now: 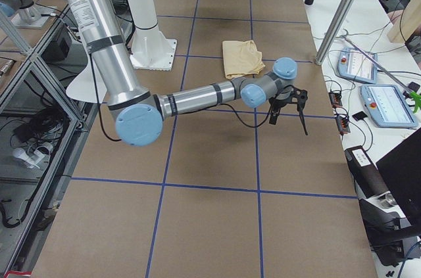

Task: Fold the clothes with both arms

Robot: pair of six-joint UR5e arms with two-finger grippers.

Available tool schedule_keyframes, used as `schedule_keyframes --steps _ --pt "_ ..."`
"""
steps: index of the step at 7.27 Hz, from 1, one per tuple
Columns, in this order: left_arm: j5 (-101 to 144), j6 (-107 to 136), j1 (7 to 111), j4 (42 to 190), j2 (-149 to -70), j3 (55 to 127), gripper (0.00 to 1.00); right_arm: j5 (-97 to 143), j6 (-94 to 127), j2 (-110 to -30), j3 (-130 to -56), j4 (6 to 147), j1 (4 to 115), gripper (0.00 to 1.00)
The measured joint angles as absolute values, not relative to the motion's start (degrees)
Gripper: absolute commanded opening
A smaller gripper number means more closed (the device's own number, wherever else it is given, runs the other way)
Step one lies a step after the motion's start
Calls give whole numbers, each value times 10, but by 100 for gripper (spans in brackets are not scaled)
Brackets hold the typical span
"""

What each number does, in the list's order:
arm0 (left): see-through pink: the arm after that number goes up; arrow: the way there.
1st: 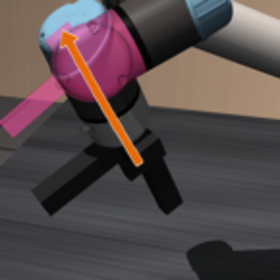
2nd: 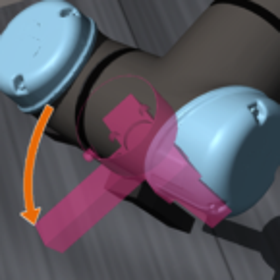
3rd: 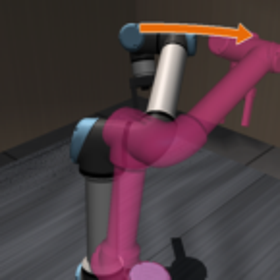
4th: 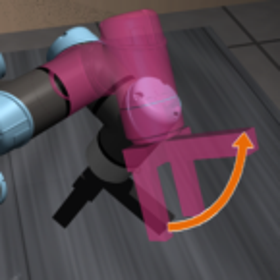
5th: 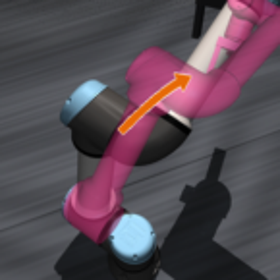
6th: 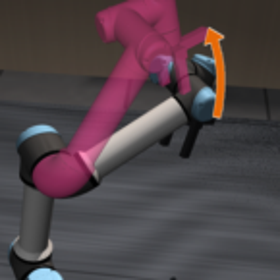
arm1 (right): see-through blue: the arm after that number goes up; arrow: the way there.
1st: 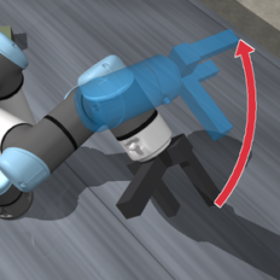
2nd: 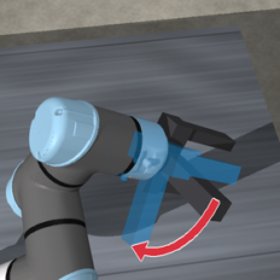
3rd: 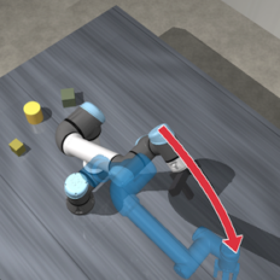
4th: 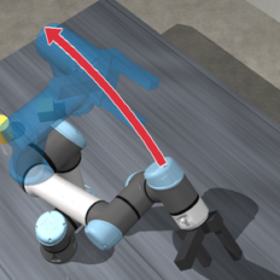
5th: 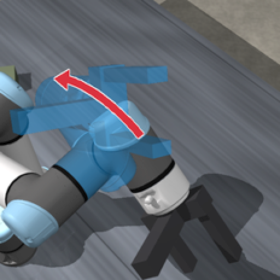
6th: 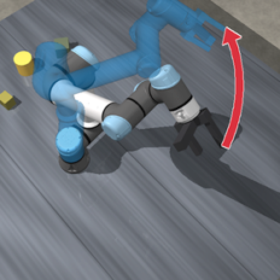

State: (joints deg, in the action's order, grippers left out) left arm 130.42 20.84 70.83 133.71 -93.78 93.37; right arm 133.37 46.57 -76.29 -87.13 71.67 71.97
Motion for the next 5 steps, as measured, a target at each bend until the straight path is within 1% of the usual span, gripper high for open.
schedule_keyframes --steps 2,3,4,5 --pt "1323 39 794 1255 -907 944 73 1368 361 -864 -919 716 766 100" --pt "1325 -29 826 1211 -901 949 77 1381 312 -906 -932 715 783 100" --pt "1324 -77 848 1173 -897 954 95 1388 273 -941 -946 714 792 100" --pt "1323 -100 861 1147 -892 960 100 1392 231 -968 -952 714 797 100"
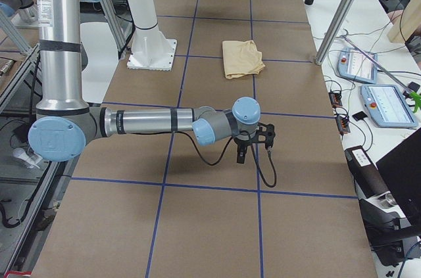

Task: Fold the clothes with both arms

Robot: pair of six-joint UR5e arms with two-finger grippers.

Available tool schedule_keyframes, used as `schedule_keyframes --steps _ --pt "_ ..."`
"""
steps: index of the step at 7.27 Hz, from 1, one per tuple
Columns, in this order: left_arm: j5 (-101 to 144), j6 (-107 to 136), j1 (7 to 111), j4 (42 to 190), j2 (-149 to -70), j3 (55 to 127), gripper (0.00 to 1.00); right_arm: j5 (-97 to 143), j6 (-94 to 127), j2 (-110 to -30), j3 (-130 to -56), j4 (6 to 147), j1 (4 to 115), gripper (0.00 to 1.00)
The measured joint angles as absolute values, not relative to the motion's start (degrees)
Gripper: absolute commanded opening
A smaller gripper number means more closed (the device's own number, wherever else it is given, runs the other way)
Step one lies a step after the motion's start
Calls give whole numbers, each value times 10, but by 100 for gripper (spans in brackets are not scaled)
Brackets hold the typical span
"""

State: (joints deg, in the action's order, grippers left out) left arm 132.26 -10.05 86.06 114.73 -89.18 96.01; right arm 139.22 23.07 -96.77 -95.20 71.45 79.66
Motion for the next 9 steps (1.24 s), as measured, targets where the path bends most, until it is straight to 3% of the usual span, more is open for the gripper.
schedule_keyframes --steps 9 --pt "1336 -36 867 1121 -855 969 100 1395 88 -1021 -942 733 816 100"
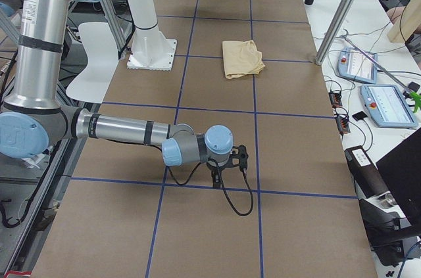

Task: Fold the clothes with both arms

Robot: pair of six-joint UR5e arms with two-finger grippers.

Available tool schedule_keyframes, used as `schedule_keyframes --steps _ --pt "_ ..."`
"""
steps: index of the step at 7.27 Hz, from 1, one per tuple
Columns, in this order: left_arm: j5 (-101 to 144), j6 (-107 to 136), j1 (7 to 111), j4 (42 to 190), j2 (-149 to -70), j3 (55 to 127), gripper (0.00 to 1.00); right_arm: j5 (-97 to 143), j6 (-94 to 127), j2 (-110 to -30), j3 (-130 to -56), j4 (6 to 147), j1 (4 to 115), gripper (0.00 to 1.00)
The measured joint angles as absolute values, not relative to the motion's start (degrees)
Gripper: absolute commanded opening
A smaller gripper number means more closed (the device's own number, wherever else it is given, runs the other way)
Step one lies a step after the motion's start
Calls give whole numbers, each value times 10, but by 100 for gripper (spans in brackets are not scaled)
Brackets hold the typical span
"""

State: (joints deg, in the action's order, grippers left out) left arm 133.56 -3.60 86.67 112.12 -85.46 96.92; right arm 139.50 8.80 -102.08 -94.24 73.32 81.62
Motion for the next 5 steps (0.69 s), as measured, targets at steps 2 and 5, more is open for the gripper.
schedule_keyframes --steps 2,5 --pt "1338 -34 867 1124 -853 978 100 1396 82 -1032 -967 748 825 100" --pt "1336 -36 866 1127 -859 985 100 1396 80 -1049 -1015 786 835 100"
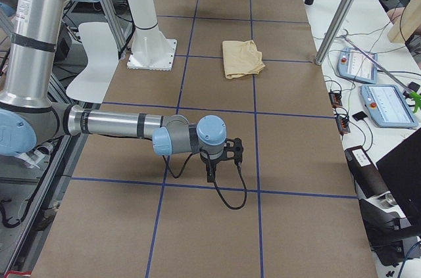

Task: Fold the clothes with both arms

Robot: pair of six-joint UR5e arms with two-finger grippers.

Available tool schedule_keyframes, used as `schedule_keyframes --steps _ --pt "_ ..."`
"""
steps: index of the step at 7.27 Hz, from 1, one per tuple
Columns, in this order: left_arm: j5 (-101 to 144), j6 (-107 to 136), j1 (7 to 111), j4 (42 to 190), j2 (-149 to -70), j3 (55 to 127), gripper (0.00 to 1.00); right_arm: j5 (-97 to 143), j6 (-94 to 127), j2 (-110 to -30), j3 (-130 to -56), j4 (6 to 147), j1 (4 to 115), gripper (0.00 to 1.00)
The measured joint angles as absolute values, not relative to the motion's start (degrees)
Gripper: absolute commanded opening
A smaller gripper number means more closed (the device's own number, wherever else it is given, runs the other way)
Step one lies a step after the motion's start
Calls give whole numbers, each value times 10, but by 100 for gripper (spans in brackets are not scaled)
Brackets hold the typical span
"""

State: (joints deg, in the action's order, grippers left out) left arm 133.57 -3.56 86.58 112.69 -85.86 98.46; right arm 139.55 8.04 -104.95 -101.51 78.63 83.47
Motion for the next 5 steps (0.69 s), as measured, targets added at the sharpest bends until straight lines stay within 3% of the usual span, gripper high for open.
schedule_keyframes --steps 5 --pt "1339 -37 867 1123 -852 1015 100 1394 80 -1053 -1036 791 862 100"
